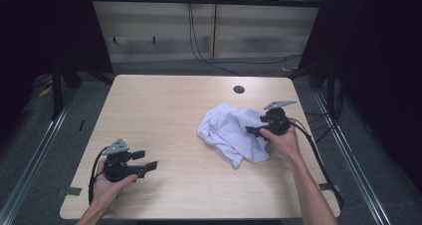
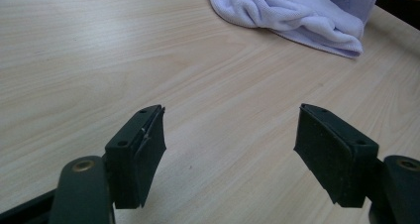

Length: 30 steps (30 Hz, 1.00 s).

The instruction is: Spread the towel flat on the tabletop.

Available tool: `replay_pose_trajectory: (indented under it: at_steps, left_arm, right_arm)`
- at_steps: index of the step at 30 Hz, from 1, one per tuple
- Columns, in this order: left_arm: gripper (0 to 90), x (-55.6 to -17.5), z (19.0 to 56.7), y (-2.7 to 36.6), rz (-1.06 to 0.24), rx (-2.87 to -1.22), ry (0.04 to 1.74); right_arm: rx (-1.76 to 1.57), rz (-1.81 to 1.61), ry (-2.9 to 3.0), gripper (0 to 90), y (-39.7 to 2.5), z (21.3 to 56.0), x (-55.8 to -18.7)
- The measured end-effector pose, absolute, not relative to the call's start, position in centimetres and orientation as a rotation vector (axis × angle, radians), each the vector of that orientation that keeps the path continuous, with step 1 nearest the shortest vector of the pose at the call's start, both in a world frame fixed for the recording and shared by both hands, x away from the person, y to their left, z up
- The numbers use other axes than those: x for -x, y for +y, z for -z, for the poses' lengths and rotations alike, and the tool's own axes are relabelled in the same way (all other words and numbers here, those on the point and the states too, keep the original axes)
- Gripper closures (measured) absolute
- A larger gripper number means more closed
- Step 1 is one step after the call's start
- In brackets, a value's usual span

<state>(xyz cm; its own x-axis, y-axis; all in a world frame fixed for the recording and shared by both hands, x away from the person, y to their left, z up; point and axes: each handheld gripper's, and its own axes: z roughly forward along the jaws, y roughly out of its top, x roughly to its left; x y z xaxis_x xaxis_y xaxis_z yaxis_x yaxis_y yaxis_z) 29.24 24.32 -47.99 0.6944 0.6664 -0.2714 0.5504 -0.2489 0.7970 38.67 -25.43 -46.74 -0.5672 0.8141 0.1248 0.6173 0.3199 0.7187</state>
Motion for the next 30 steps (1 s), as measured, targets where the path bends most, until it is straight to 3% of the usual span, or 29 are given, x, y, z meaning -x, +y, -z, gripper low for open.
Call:
replay_pose_trajectory:
  at_steps: [4,5,6,8,11,22,30]
  left_arm:
    - [27.8,-29.2,48.0,24.5,-0.14,-1.919,0.945]
    - [28.3,-29.3,48.1,24.5,-0.137,-1.923,0.944]
    - [28.7,-29.3,48.1,24.4,-0.131,-1.925,0.948]
    - [29.0,-29.3,48.2,24.2,-0.114,-1.931,0.943]
    - [29.7,-29.3,48.2,24.0,-0.1,-1.934,0.936]
    - [33.7,-29.0,47.9,23.6,-0.07,-1.948,0.903]
    - [46.4,-28.3,47.0,22.1,-0.05,-1.939,0.816]
  right_arm:
    - [-1.334,-1.042,2.349,28.1,-24.5,49.0,-39.2]
    - [-1.341,-1.062,2.348,33.4,-24.5,49.2,-39.3]
    - [-1.371,-1.074,2.346,45.9,-24.5,49.2,-39.3]
    - [-1.39,-1.084,2.36,60.2,-24.5,49.3,-39.2]
    - [-1.392,-1.088,2.341,67.7,-24.2,49.4,-38.6]
    - [-1.268,-1.129,2.424,69.2,-21.2,49.3,-33.5]
    - [-1.228,-1.178,2.462,68.2,-18.7,49.3,-28.5]
